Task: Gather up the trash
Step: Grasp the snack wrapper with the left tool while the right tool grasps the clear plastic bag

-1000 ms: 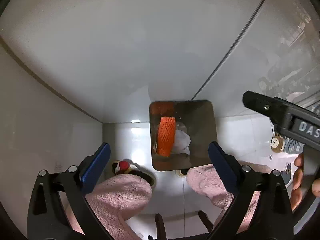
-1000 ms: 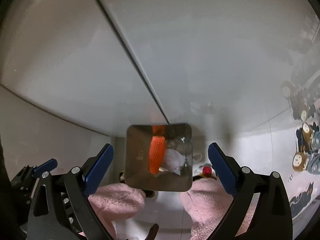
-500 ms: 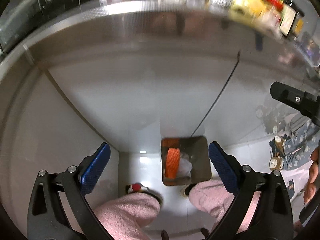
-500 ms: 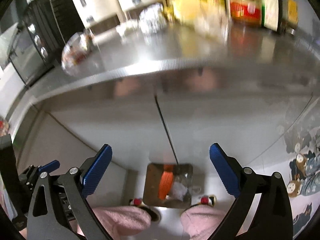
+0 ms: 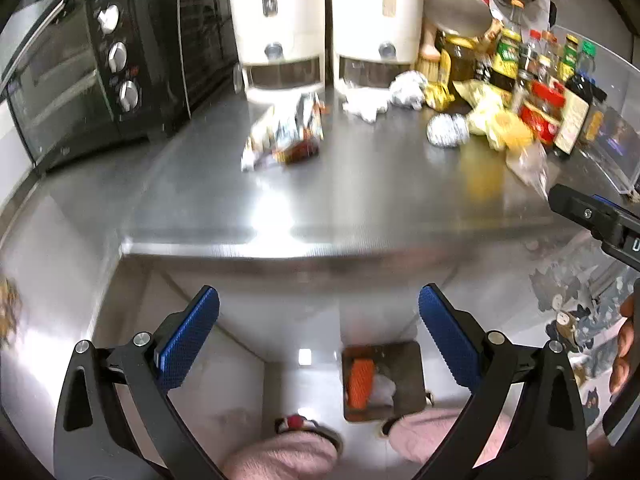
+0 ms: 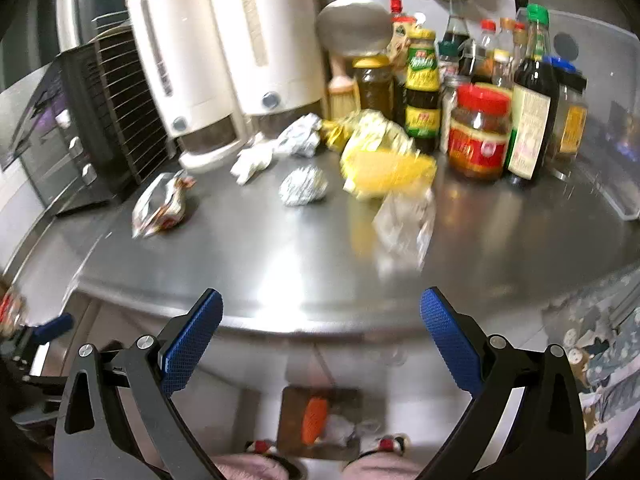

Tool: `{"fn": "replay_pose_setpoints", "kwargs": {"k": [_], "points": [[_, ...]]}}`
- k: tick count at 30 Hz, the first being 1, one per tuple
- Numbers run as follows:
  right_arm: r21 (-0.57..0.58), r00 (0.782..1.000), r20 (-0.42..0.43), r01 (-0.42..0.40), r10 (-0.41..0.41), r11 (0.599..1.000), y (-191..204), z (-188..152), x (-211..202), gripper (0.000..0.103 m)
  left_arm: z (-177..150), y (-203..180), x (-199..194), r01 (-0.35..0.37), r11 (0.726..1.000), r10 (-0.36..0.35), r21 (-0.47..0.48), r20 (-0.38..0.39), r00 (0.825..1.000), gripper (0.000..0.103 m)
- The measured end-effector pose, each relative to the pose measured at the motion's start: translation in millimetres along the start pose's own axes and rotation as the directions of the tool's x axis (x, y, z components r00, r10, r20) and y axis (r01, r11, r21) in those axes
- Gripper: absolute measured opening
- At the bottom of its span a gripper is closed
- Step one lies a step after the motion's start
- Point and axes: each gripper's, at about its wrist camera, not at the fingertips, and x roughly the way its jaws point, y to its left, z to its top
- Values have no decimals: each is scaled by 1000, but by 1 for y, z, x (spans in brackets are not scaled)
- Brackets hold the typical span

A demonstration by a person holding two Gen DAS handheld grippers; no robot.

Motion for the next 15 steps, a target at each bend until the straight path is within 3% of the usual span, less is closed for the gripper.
{"fn": "replay_pose_setpoints", "kwargs": {"k": [7,15], "points": [[36,995,17,93,-94,995,-33,40,28,99,53,14,26,-43,999,43,2,28,999,95],[34,995,-14,97,-96,995,-47,55,67,96,101,30,78,-86,996,87,-9,27,996,95]]}}
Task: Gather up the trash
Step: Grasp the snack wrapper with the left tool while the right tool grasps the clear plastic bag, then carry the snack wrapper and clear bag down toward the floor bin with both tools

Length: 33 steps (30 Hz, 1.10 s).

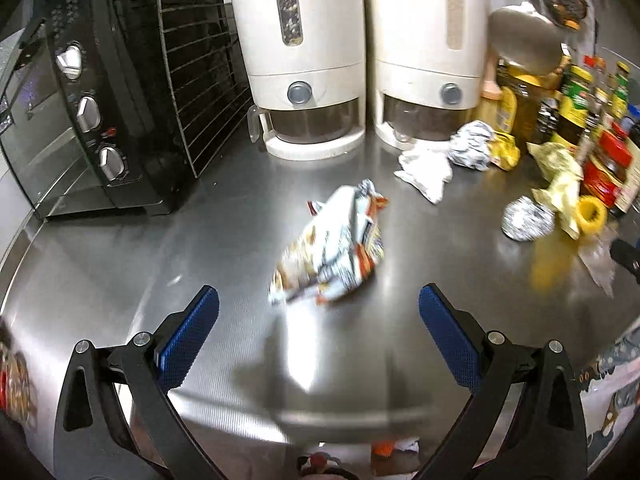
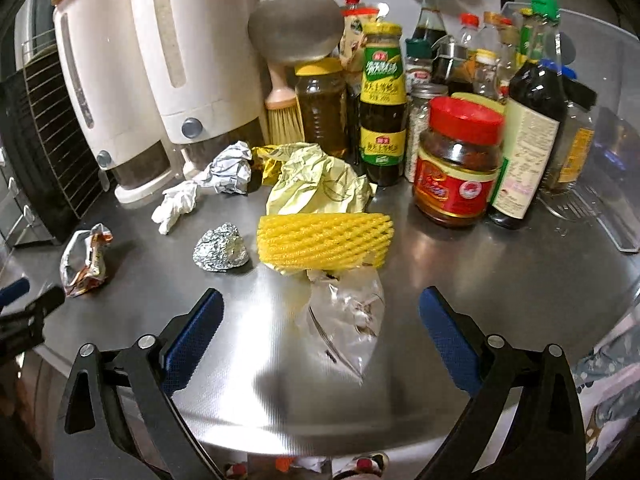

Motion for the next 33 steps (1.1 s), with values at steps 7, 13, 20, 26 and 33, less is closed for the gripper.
{"fn": "replay_pose_setpoints", "kwargs": {"k": [7,13,20,26,33], "points": [[6,999,-33,5,-5,1000,-9,-1,25,91,18,2,42,14,1000,-14,-3,-37,999,95],[21,999,-38,-5,5,1000,-14,-2,34,75,24,0,65,45,998,-47,-32,-70,996,92],[7,997,-61,-40,41,999,-4,-3,44,50,27,-4,73,76,997,-77,-20,-89,993,65],[9,996,-55,-63,64,998,-1,-6,40,39,20,-10,65,78,997,-77,9,-82,994,52],[0,993,-62,-100,100,995,4,-18,19,31,1,-16,39,105,994,-104,11,-88,991,34]]}}
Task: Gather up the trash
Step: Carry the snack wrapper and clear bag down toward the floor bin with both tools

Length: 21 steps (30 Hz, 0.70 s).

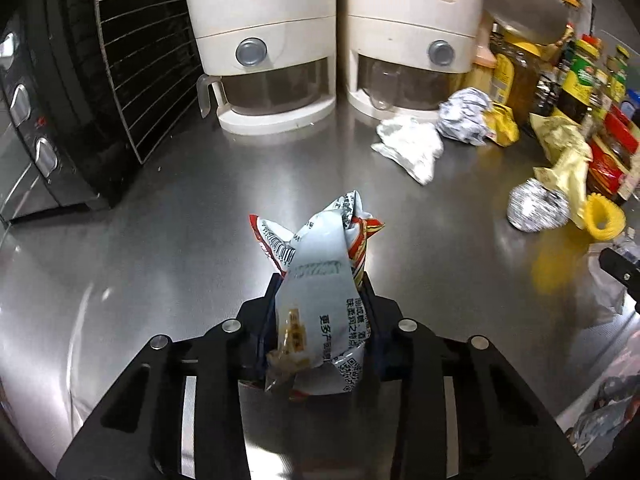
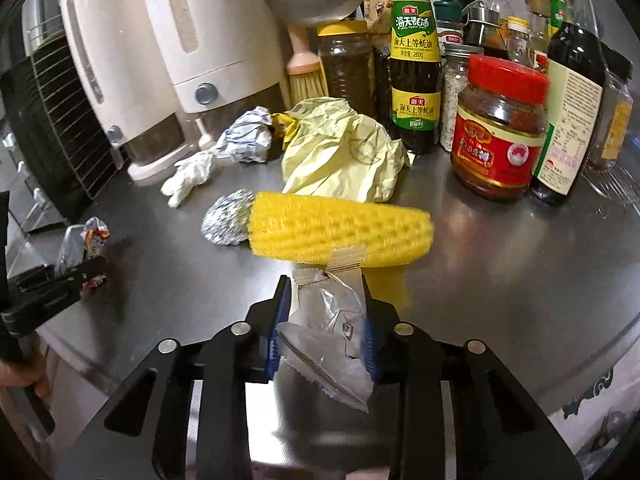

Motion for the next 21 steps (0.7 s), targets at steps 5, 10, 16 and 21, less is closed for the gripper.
{"fn": "replay_pose_setpoints", "kwargs": {"k": [5,10,16,21], "points": [[-10,1000,-4,-29,29,1000,9,-14,-18,26,-22,-9,-23,25,1000,-25,3,-2,1000,31],[-4,997,-26,-68,68,998,16,-33,-30,22,-48,-26,-48,54,998,-54,11,-5,999,30],[-3,996,-23,-83,83,997,21,-52,-49,20,-77,-47,-76,85,996,-85,27,6,996,29],[0,994,-33,-103,103,995,23,-74,-63,19,-104,-64,-96,105,994,-106,42,15,994,29]]}}
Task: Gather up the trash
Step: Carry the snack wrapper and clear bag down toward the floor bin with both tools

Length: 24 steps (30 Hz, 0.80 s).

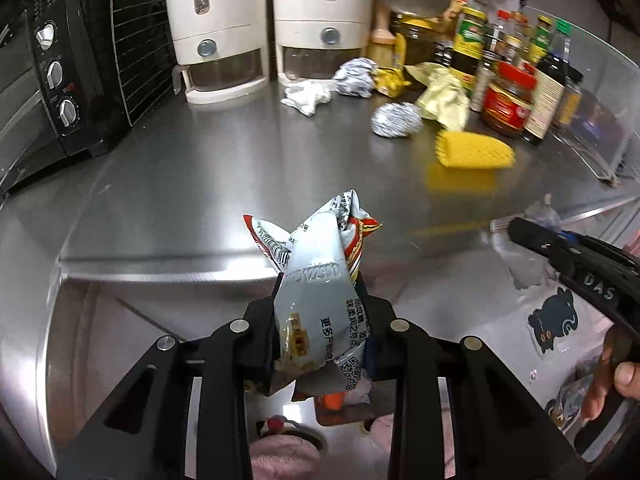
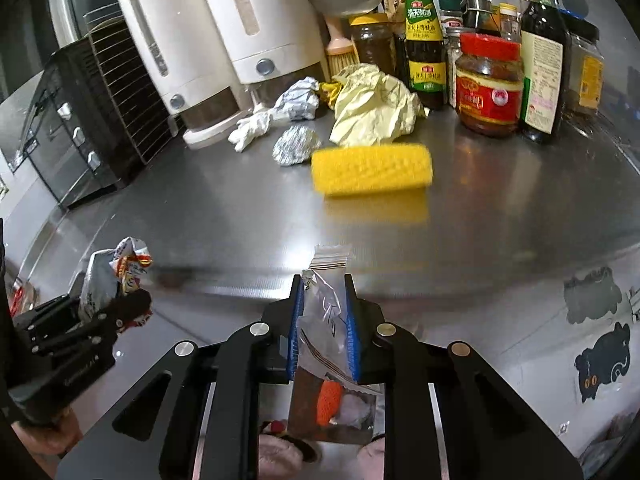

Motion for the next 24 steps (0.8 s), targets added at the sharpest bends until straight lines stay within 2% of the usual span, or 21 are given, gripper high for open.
{"fn": "replay_pose_setpoints", "kwargs": {"k": [5,8,19,24], "points": [[-2,999,-43,-9,9,1000,3,-29,4,19,-29,-12,-6,16,1000,-16,6,-10,1000,29],[8,997,-78,-10,11,1000,1,-49,13,19,-49,-14,2,28,1000,-28,-6,-43,999,29],[6,979,-203,25,-23,1000,-5,-111,68,19,-110,-7,67,-4,999,-3,-43,-170,985,29],[20,965,-261,31,-24,999,-12,-139,104,20,-141,-4,106,23,997,-40,-76,-229,973,29]]}}
